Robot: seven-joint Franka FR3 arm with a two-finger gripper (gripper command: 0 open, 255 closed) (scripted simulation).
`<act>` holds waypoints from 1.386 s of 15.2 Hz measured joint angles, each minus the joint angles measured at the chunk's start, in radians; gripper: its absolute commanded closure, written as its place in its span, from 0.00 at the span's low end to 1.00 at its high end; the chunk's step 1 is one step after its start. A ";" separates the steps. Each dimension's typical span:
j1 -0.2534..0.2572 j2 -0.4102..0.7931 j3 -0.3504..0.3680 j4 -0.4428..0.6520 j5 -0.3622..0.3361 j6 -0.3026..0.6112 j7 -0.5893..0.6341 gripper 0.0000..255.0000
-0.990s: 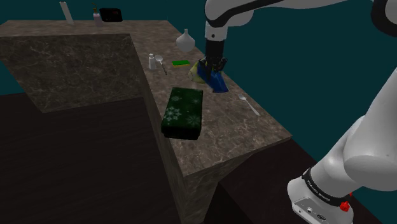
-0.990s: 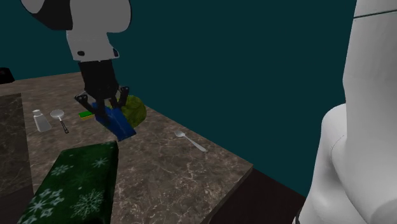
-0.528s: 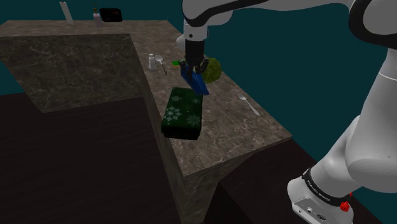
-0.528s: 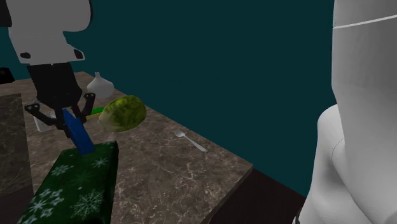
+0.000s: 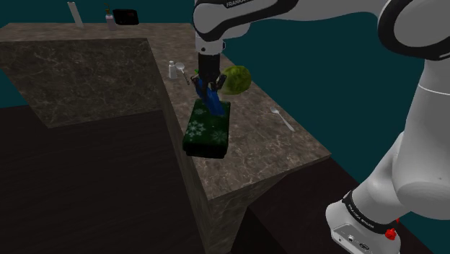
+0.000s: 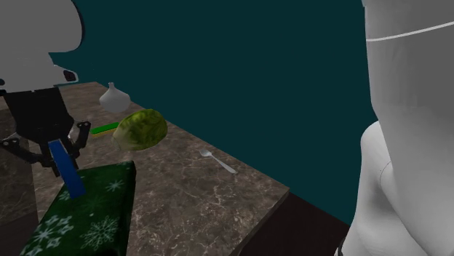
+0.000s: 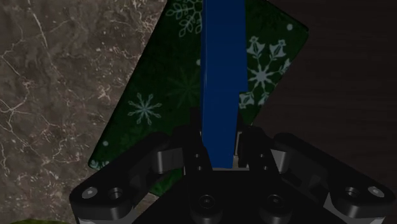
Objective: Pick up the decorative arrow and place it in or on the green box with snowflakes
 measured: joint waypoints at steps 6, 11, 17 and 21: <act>0.000 0.029 0.000 -0.041 0.001 0.070 -0.007 1.00; 0.001 0.046 0.000 -0.073 0.003 0.118 -0.010 1.00; 0.001 0.047 0.000 -0.077 0.003 0.124 -0.011 0.00; 0.001 0.047 0.000 -0.077 0.003 0.124 -0.011 0.00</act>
